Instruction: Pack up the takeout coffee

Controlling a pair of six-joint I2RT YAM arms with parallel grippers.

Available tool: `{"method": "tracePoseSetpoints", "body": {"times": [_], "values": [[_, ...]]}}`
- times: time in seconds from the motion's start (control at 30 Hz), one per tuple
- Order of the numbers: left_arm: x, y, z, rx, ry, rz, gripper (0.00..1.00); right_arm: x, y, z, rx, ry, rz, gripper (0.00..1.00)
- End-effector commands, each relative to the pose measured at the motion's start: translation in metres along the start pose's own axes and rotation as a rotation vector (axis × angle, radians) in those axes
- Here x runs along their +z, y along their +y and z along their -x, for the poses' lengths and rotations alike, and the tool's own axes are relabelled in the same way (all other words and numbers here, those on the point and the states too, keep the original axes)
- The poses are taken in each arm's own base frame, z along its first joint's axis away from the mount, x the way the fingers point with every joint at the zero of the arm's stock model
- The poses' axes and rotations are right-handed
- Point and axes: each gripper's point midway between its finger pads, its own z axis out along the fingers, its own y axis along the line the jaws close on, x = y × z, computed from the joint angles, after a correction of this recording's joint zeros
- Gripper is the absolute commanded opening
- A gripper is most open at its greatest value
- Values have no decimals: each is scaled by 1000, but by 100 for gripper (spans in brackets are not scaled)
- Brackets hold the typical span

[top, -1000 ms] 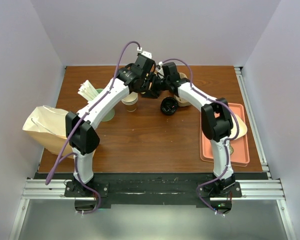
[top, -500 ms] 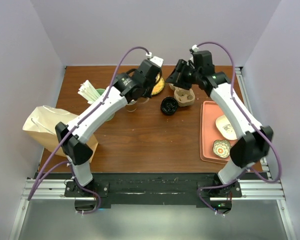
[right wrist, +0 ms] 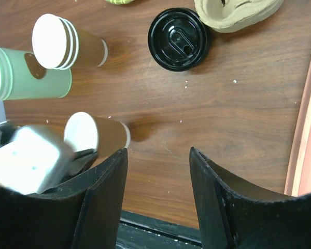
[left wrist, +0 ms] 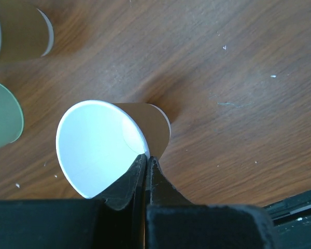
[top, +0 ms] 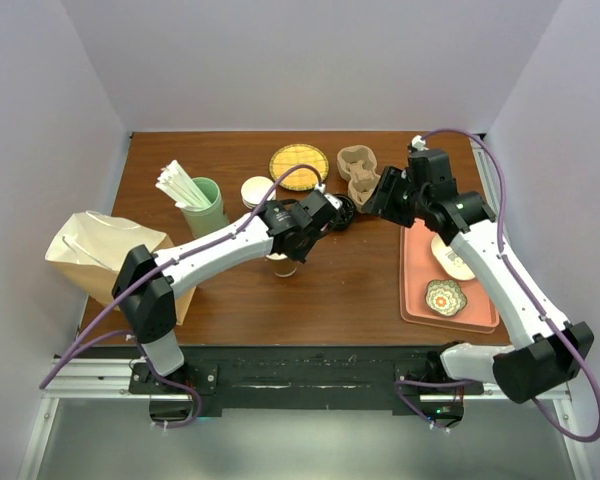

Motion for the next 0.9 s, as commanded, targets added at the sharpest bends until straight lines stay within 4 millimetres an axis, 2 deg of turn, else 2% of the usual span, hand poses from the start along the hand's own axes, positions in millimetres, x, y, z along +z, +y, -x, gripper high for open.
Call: {"method": "tracePoseSetpoints", "body": {"times": [0.0,0.07,0.23,0.33,0.37,0.53,0.57,0.6,0.67,0.7,0.73,0.77,0.8,0.83,0.87], "values": [[-4,-13,18,-58,-115,-58,0,-15,-3,10,11,-67,-18,55],[4,-21,13,-60,-108,-75,0,-18,-5,9,3,-69,-26,55],[5,-38,4,-49,-83,-108,1,-22,-11,9,-13,-82,-47,55],[2,-42,3,-63,-91,-132,13,-20,-13,9,-12,-82,-54,55],[-1,-42,5,-71,-106,-140,21,-19,-13,9,-15,-80,-54,55],[-12,-46,14,-92,-144,-184,36,-14,-10,12,-13,-86,-46,55],[-17,-46,17,-104,-152,-185,43,-12,-9,12,-12,-86,-44,55],[-21,-46,20,-111,-161,-190,49,-8,-9,12,-11,-83,-45,55],[-37,-44,32,-138,-214,-211,69,2,-10,16,0,-100,-50,54],[-44,-45,41,-152,-255,-229,75,11,-12,14,3,-92,-62,54],[-46,-42,41,-165,-273,-228,83,19,-11,18,12,-113,-56,53],[-60,-34,47,-188,-326,-222,91,26,-11,17,17,-112,-56,51],[-67,-32,54,-204,-373,-227,94,40,-14,14,24,-96,-68,49],[-65,-28,47,-201,-380,-219,100,49,-10,16,29,-105,-46,48],[-79,-19,50,-213,-431,-211,100,58,-9,15,31,-101,-38,45]]}}
